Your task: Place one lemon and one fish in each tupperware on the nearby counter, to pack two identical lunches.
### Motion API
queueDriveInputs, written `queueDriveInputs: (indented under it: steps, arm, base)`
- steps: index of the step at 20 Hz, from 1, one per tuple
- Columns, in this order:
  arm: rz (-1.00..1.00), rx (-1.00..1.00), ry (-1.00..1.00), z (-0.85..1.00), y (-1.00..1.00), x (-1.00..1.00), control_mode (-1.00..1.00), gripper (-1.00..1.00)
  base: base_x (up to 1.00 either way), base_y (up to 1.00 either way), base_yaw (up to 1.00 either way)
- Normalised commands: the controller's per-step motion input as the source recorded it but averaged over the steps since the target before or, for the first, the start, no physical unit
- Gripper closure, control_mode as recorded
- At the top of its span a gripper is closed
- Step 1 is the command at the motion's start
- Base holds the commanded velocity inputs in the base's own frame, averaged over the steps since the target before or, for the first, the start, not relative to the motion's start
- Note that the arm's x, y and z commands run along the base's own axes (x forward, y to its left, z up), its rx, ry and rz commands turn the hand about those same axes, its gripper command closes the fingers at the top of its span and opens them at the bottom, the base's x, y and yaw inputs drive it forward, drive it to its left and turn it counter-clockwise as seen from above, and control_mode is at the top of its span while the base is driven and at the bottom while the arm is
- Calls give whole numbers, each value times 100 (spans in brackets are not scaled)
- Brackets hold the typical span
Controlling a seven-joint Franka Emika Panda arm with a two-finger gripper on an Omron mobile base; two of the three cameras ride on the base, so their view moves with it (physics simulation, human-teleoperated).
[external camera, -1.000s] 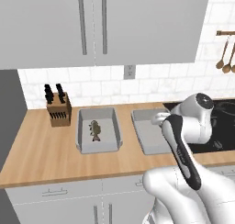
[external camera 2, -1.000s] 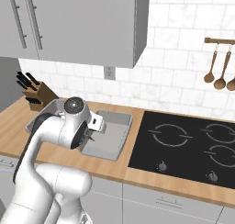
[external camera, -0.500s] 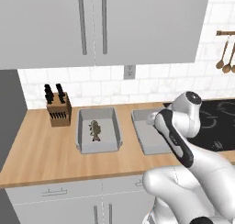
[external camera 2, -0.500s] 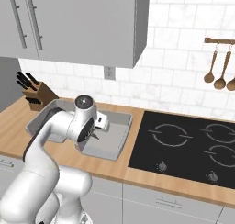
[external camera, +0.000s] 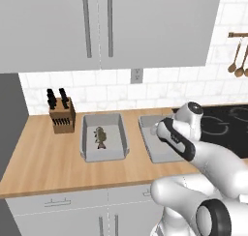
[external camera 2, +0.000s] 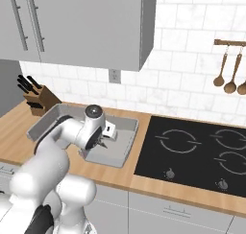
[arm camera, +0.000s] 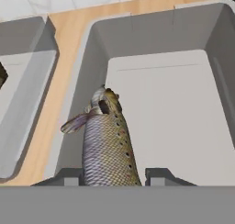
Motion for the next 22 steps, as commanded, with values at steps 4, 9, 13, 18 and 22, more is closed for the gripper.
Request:
queueDriveInputs:
  steps: [4, 9, 13, 18, 22]
  arm:
    - [0, 0, 0, -46, 0, 35, -100, 100]
    - [0, 0, 0, -39, 0, 22, -100, 100]
    - [0, 0, 0, -32, 0, 14, -100, 100]
    - [0, 0, 0, -23, 0, 19, -100, 100]
    - [0, 0, 0, -25, 0, 25, -100, 100]
  base:
    - [0, 0, 0]
    - [0, 0, 0]
    - [0, 0, 0]
    - [0, 0, 0]
    - [0, 0, 0]
